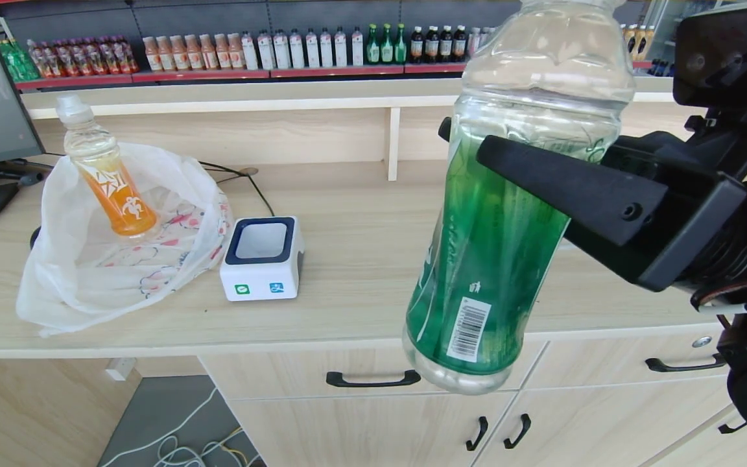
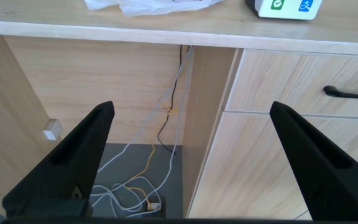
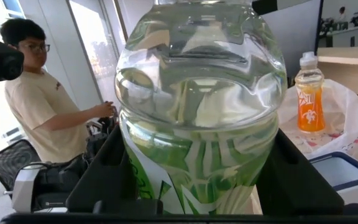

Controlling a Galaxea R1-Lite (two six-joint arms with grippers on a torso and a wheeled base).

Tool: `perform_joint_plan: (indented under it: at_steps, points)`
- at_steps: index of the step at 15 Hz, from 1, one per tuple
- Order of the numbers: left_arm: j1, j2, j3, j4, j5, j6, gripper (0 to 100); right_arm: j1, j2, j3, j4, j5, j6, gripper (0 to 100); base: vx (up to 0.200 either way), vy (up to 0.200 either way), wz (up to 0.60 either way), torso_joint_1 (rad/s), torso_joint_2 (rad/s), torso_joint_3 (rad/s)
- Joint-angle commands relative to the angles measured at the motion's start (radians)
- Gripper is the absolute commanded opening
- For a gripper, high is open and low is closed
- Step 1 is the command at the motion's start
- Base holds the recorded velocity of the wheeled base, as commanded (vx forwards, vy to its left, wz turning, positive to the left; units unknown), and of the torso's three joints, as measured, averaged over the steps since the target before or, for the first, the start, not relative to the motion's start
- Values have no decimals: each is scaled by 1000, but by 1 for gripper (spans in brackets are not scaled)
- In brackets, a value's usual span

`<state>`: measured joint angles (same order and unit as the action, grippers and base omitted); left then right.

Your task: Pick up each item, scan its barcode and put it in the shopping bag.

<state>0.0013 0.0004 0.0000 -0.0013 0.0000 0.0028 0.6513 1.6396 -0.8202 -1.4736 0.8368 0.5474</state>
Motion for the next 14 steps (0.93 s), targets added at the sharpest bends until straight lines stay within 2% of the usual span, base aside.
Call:
perform_joint_plan:
  at_steps: [1, 3, 7, 11, 14]
  points:
    - [0, 0, 0, 0, 2, 0, 100, 1, 5, 7, -1, -2, -20, 0, 0, 0, 0, 0, 0, 0]
    - [0, 0, 0, 0, 0, 0, 100, 1, 14, 13, -1, -33, -73, 0, 0, 0, 0, 0, 0, 0]
    - [0, 0, 0, 0, 2, 0, 100, 1, 16, 26, 10, -202, -233, 0, 0, 0, 0, 0, 0, 0]
    - [0, 0, 0, 0, 0, 0, 100, 5, 25, 122, 10, -374, -466, 0, 0, 0, 0, 0, 0, 0]
    - [0, 0, 0, 0, 0, 0, 100, 41, 25, 133, 10, -501, -532, 0, 0, 0, 0, 0, 0, 0]
